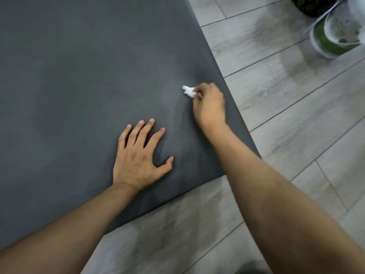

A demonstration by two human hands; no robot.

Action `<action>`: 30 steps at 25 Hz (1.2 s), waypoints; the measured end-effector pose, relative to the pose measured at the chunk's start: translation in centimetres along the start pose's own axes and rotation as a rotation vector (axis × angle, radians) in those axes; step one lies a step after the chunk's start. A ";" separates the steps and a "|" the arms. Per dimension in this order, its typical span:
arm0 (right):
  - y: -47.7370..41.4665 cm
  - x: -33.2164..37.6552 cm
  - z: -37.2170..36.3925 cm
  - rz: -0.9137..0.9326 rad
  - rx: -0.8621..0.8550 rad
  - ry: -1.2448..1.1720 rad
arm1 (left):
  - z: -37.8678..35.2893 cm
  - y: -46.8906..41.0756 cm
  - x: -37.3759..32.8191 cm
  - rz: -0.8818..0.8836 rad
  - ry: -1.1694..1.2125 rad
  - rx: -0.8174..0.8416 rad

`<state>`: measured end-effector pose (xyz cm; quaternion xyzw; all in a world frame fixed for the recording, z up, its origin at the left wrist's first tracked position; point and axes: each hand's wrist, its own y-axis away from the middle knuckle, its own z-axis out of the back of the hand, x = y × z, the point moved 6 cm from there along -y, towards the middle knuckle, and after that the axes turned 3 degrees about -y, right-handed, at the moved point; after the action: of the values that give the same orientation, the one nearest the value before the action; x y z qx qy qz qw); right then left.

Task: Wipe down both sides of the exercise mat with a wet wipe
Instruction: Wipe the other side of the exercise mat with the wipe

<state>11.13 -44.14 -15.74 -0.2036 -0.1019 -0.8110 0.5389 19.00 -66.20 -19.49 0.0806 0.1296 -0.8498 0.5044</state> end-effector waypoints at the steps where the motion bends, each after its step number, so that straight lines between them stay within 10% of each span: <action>1: 2.3 2.1 -1.1 0.064 0.052 -0.044 | 0.0 0.0 0.0 -0.003 -0.001 0.010; 5: 7.7 1.9 -0.6 0.268 0.161 -0.055 | 0.1 0.0 0.0 -0.005 0.018 0.017; 12: 7.8 -4.5 3.6 -0.094 0.033 0.043 | 0.1 -0.1 0.0 0.002 0.035 0.086; 18: 18.7 1.4 1.0 0.267 0.248 -0.102 | 0.2 0.2 1.0 -0.114 0.025 0.256; 25: 15.6 -5.9 4.6 -0.256 -0.046 0.013 | 2.2 9.2 2.6 -0.023 -0.097 0.155; 30: 25.3 5.7 -0.5 0.193 0.222 -0.096 | 2.4 11.2 3.0 0.003 -0.095 0.143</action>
<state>32.28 -59.15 -15.10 -0.1902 -0.1967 -0.7285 0.6280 27.38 -74.52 -19.56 0.0764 0.0444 -0.8591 0.5041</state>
